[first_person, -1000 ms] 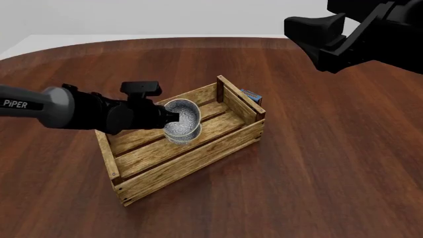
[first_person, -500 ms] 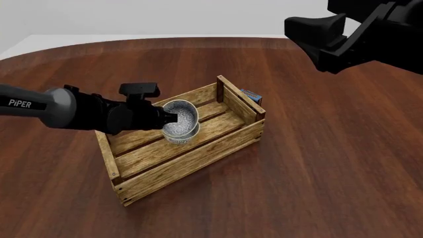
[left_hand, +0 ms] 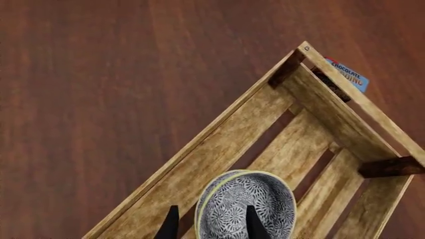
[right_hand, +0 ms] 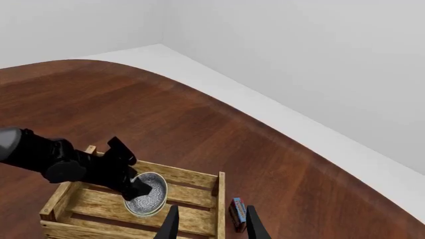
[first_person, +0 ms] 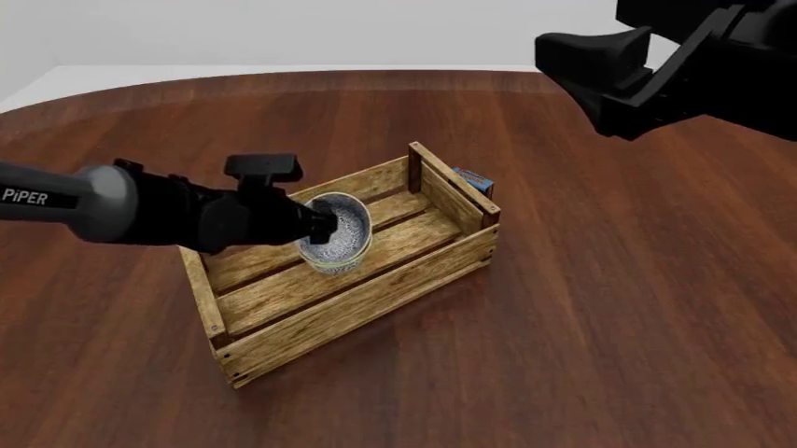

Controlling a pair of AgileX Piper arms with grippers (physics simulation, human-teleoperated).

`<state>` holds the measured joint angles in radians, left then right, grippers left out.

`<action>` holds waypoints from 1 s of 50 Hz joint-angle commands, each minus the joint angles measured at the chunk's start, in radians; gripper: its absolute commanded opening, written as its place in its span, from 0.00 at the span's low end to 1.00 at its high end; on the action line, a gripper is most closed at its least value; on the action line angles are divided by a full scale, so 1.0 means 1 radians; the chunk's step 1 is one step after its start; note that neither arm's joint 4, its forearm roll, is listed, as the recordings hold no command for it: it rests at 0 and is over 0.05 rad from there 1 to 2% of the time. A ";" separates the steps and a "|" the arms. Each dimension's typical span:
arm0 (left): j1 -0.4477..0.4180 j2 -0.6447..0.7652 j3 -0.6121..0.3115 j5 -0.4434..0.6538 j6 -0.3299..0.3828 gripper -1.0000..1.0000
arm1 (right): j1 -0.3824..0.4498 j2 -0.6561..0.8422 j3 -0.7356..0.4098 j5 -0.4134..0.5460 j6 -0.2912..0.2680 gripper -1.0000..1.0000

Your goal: Stack the right bowl on the left bowl and place them in the tray.

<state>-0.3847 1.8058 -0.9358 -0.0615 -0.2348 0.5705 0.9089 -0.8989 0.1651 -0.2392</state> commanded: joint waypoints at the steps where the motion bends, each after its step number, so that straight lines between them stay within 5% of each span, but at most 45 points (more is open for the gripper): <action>1: -0.001 -0.027 0.005 0.009 0.001 1.00 | 0.001 0.001 -0.001 0.000 0.000 1.00; 50: 0.009 -0.494 0.046 0.150 0.008 1.00 | -0.004 0.009 0.002 -0.007 -0.004 1.00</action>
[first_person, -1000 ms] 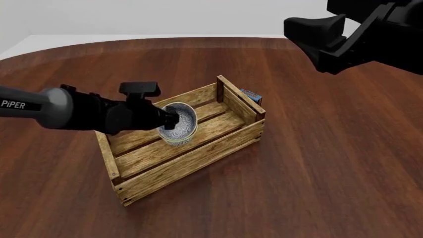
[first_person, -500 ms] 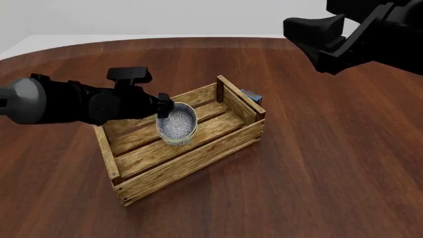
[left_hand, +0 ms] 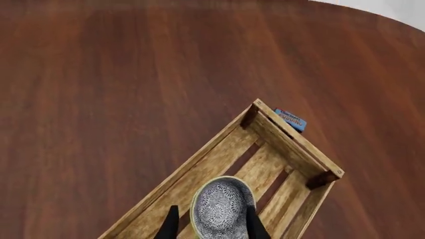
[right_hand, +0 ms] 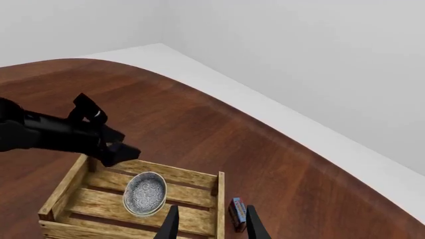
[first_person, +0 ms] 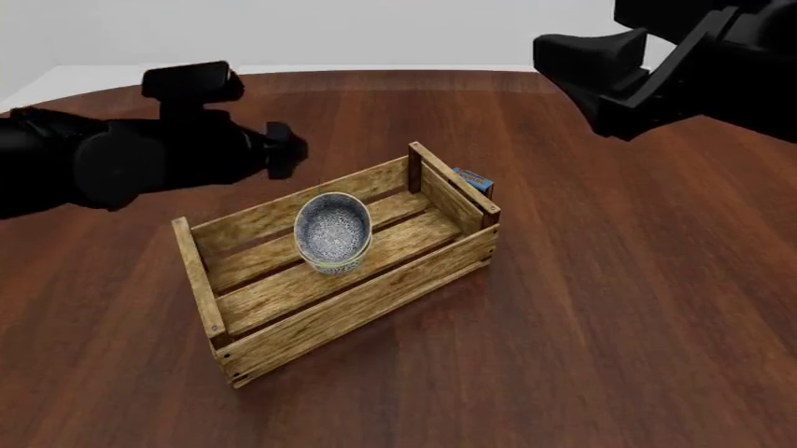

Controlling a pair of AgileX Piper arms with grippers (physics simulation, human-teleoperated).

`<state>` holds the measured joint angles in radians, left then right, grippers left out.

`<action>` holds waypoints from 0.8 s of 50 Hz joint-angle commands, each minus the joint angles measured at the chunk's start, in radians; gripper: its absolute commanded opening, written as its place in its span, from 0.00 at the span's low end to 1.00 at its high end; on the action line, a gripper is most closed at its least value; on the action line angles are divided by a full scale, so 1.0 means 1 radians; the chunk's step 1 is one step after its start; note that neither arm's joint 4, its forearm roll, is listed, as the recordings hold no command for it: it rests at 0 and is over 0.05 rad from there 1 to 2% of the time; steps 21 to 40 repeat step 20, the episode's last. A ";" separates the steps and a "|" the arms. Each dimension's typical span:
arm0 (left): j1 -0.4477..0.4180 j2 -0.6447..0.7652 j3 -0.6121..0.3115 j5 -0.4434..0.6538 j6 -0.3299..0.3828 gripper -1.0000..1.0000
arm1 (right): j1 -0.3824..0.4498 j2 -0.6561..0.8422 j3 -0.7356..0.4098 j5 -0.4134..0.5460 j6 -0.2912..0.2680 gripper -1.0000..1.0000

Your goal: Stack the right bowl on the left bowl and place them in the tray.

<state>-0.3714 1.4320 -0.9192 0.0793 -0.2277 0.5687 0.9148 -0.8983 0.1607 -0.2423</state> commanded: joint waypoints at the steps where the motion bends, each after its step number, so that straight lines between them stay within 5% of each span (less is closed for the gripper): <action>1: -0.003 -0.136 0.034 0.013 0.005 1.00 | -0.002 0.005 0.001 -0.004 -0.001 1.00; 20: -0.025 -0.330 0.069 0.053 0.033 1.00 | -0.007 0.005 0.003 -0.004 -0.003 1.00; 40: -0.025 -0.330 0.069 0.053 0.033 1.00 | -0.007 0.005 0.003 -0.004 -0.003 1.00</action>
